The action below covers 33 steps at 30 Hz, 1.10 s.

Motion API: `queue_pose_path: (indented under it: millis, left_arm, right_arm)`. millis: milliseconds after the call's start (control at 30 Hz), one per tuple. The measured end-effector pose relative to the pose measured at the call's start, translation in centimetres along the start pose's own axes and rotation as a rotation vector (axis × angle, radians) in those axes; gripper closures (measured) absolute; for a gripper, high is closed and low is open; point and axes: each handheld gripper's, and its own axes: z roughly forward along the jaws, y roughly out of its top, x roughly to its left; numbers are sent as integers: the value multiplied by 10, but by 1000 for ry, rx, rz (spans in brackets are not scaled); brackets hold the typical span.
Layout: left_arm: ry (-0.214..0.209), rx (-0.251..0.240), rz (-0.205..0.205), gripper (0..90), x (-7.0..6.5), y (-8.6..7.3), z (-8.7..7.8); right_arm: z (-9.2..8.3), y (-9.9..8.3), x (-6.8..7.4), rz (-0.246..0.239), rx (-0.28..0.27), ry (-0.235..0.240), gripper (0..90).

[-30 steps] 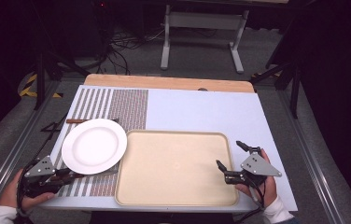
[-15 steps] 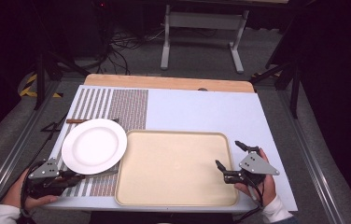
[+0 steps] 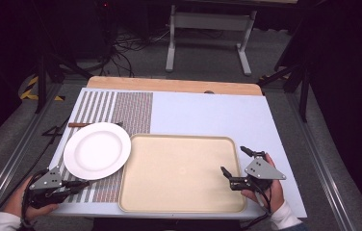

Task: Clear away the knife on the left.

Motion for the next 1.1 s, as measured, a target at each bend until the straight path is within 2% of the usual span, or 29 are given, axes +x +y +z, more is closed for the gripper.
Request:
queue_pose_path:
  millis: [100,233,333,400,600,667,833,1000,1100]
  left_arm:
    - [2,-7,6,767,-5,-4,-3]
    - [14,-46,6,767,-14,-9,-7]
    - [21,-83,15,767,-20,-9,-11]
    - [37,-86,20,767,-23,-9,-13]
    - [35,-118,41,767,-34,-8,-16]
    - [49,-129,52,767,-37,-5,-17]
    - [67,-152,63,767,-40,-2,-20]
    - [74,-205,59,767,-40,1,-22]
    - [77,-209,75,767,-42,6,-20]
  right_arm:
    - [1,1,1,-2,0,5,93]
    - [1,2,1,-6,1,6,93]
    - [2,3,2,-12,-1,7,94]
    - [2,4,2,-13,0,7,94]
    - [3,4,1,-15,-5,9,94]
    - [3,4,2,-15,-4,10,94]
    - [3,5,2,-14,-5,9,94]
    - [3,4,2,-17,-3,9,94]
    - [2,4,1,-11,-5,8,94]
